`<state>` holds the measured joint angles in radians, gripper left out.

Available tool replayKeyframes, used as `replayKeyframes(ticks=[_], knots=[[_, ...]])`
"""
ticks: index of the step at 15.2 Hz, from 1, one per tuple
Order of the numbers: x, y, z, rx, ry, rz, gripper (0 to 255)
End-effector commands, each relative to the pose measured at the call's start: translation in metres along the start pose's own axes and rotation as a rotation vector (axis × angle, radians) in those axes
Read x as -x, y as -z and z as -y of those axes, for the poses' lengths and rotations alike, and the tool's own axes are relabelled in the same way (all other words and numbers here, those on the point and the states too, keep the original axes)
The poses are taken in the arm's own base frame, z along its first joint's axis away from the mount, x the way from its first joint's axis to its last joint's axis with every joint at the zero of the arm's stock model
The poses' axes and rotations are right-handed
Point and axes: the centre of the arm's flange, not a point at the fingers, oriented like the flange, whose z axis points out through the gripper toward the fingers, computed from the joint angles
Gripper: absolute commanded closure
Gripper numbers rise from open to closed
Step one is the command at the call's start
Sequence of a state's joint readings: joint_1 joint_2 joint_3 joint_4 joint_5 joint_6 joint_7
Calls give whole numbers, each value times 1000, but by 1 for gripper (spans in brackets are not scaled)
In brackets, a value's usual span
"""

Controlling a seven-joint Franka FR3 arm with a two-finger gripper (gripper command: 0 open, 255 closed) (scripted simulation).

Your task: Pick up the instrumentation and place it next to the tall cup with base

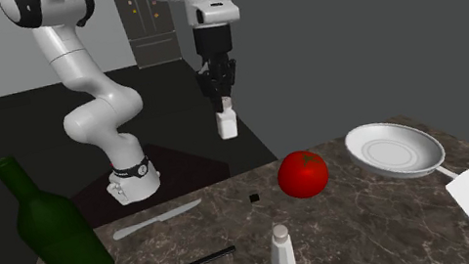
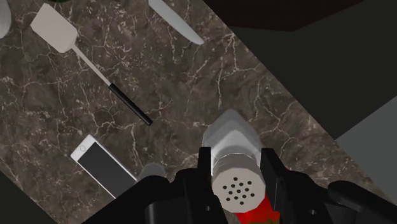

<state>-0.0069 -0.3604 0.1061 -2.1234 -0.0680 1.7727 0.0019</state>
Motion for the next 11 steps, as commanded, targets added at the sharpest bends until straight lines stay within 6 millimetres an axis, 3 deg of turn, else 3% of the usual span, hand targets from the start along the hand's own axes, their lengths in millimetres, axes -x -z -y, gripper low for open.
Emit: replayKeyframes(ticks=[1, 11], knots=[[0, 10, -1, 0, 0, 0, 255], [0, 63, -7, 0, 0, 0, 255]])
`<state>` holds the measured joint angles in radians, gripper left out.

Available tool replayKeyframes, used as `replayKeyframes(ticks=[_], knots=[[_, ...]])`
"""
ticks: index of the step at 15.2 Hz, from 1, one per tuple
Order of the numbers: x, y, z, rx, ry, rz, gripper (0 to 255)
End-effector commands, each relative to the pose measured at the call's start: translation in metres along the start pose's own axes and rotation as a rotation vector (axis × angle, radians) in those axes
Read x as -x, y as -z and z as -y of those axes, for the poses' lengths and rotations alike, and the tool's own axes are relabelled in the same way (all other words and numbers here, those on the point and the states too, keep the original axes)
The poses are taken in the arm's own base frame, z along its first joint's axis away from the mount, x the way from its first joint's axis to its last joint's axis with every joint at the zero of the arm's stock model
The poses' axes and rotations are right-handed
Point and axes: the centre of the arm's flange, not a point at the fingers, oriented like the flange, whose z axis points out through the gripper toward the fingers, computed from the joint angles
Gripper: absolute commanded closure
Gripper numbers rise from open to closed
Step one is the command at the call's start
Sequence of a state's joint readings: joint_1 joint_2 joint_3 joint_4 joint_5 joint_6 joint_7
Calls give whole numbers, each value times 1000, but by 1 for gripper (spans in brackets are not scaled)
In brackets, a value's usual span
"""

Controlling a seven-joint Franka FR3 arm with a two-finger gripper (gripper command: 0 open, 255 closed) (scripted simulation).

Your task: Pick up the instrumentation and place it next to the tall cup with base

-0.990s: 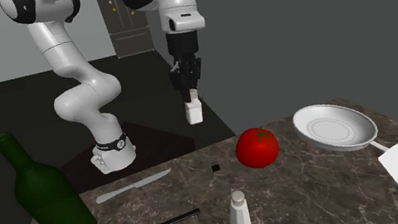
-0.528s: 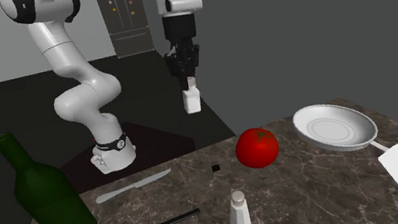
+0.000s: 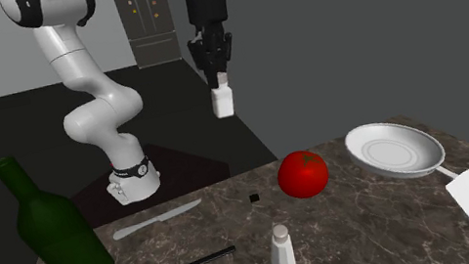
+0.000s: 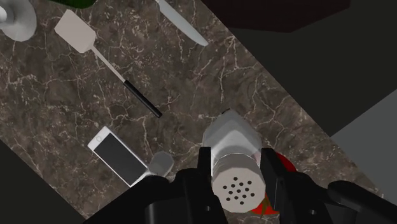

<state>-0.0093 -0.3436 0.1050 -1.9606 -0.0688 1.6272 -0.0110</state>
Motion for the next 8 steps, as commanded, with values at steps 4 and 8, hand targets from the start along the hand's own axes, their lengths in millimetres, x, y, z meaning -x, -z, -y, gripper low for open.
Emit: replayKeyframes(ticks=[4, 8], knots=[[0, 27, -2, 0, 0, 0, 255], [-1, 30, -29, 0, 0, 0, 255]])
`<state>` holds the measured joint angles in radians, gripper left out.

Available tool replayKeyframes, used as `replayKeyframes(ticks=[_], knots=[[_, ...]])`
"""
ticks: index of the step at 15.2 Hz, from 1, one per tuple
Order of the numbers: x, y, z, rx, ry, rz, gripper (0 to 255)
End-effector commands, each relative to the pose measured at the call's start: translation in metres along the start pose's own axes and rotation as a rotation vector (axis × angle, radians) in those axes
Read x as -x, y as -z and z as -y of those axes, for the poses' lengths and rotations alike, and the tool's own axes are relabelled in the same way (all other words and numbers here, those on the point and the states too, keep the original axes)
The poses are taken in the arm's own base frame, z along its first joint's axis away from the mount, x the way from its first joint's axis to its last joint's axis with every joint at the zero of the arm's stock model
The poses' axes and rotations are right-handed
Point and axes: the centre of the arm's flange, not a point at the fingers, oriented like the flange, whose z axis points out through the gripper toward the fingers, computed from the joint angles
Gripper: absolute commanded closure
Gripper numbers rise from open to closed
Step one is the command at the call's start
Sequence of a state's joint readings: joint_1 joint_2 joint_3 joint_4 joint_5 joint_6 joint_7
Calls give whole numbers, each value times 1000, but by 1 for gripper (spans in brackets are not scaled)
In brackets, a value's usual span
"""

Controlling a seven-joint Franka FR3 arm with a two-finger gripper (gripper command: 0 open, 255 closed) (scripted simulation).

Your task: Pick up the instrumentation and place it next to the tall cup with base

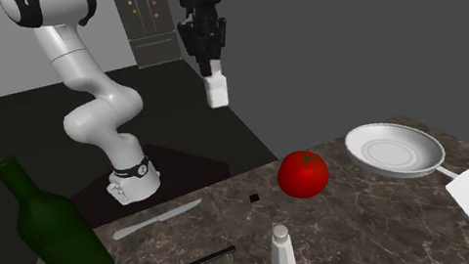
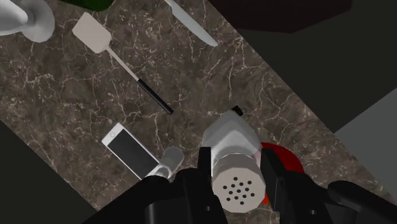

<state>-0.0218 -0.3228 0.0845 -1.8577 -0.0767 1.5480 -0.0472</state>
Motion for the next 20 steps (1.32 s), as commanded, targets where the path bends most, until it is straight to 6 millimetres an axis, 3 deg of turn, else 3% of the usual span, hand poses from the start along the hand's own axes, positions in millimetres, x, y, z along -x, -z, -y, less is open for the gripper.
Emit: replayKeyframes(ticks=[1, 20], knots=[[-2, -2, -22, 0, 1, 0, 255], [-17, -28, -271, 0, 1, 0, 255]])
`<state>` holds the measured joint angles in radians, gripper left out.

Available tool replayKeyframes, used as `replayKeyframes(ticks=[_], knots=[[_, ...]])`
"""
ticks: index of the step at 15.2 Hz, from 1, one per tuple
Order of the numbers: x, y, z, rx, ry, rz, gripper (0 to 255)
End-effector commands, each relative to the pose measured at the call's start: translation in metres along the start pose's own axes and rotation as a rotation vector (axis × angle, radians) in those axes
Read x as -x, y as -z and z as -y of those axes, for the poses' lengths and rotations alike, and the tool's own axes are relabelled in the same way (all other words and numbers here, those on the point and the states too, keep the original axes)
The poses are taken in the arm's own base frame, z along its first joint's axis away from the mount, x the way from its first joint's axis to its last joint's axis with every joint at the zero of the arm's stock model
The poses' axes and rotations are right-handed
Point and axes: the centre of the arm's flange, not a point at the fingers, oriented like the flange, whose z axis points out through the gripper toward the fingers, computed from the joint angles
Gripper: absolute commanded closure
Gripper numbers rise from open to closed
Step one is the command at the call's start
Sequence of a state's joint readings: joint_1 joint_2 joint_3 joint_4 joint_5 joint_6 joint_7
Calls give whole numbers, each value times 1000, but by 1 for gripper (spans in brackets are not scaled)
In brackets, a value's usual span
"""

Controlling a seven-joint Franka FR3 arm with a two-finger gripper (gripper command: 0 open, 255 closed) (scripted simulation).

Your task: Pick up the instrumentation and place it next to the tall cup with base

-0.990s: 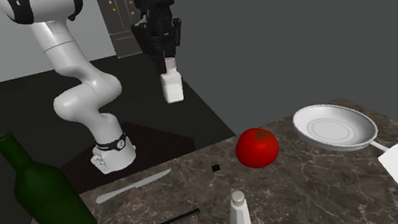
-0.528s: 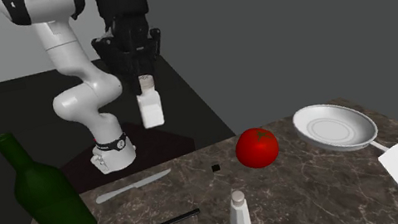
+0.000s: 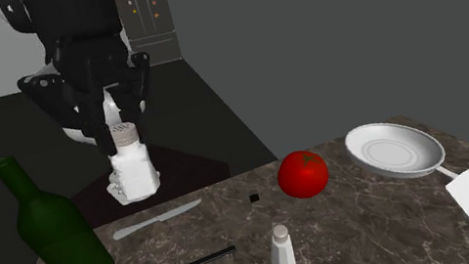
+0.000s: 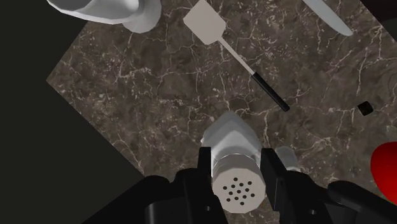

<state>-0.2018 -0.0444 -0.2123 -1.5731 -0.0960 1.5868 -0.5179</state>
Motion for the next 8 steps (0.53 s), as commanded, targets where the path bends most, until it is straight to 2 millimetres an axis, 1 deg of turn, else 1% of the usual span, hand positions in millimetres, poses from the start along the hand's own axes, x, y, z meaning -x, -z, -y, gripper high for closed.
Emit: replayKeyframes(ticks=[1, 8], knots=[[0, -2, -26, 1, 2, 0, 255], [-6, -11, -118, 1, 2, 0, 255]])
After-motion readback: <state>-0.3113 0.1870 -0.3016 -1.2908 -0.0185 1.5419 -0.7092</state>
